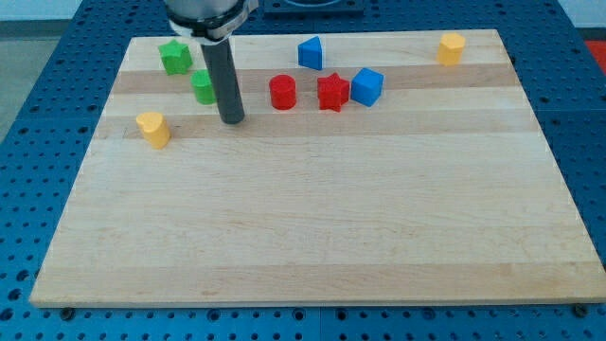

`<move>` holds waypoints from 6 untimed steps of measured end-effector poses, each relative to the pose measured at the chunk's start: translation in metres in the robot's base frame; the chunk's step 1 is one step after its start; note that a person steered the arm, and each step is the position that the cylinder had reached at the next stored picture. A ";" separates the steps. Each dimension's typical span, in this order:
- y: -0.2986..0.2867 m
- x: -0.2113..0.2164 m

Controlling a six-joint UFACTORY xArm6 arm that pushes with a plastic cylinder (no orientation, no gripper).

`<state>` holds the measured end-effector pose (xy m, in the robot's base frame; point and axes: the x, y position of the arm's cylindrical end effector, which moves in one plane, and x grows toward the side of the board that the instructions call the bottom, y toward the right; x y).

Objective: Push red circle to the red star

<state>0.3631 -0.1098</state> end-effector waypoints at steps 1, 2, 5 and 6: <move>0.011 -0.019; 0.014 -0.033; 0.068 -0.058; 0.099 -0.058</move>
